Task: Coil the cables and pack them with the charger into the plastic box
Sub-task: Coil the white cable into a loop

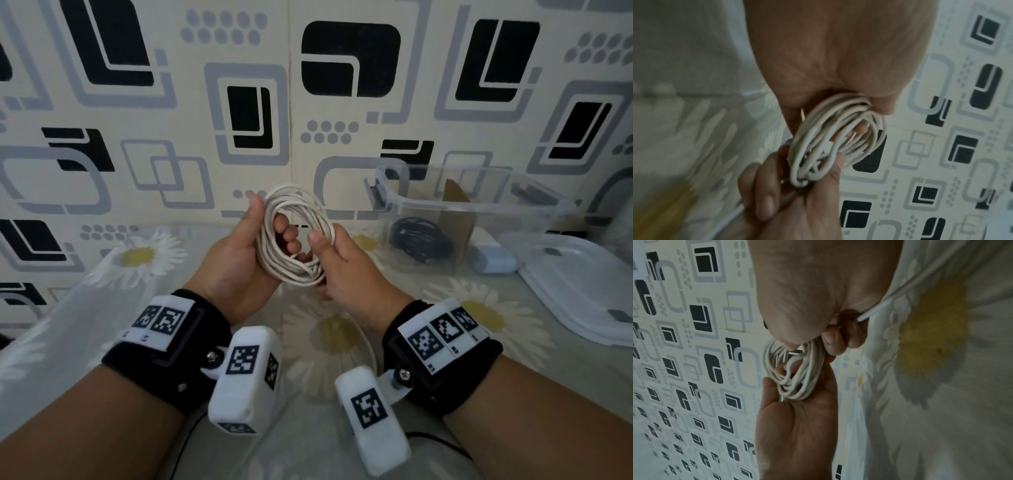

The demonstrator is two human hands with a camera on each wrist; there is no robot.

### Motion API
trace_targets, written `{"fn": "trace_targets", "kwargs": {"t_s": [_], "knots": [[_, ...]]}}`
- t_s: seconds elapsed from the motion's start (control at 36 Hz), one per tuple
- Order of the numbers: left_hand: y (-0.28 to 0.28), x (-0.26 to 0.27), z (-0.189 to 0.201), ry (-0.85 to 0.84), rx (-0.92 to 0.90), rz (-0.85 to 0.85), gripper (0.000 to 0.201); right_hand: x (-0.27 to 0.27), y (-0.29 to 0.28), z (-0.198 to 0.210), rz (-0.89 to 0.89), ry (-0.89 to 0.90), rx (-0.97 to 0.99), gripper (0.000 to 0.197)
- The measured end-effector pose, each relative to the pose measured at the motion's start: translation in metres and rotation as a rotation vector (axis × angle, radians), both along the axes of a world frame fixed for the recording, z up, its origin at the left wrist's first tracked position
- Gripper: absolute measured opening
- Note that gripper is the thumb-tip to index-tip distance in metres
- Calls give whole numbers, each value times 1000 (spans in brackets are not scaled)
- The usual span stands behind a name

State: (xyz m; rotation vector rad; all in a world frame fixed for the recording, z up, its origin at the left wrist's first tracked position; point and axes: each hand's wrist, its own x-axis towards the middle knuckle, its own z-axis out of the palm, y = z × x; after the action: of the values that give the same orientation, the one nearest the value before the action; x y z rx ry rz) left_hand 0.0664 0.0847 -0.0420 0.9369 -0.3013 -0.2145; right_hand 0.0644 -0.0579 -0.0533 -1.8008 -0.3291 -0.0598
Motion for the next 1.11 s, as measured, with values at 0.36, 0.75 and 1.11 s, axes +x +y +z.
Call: {"fn": "trace_targets", "kwargs": {"t_s": [0.36, 0.75, 1.11], "knots": [[14, -2, 1, -106, 541, 346, 32, 1, -13, 3, 64, -173, -573, 26], [22, 10, -2, -163, 642, 604, 28, 4, -14, 1, 63, -138, -322, 29], [45, 27, -3, 155, 332, 744, 30, 8, -27, 5, -44, -71, -240, 24]]}}
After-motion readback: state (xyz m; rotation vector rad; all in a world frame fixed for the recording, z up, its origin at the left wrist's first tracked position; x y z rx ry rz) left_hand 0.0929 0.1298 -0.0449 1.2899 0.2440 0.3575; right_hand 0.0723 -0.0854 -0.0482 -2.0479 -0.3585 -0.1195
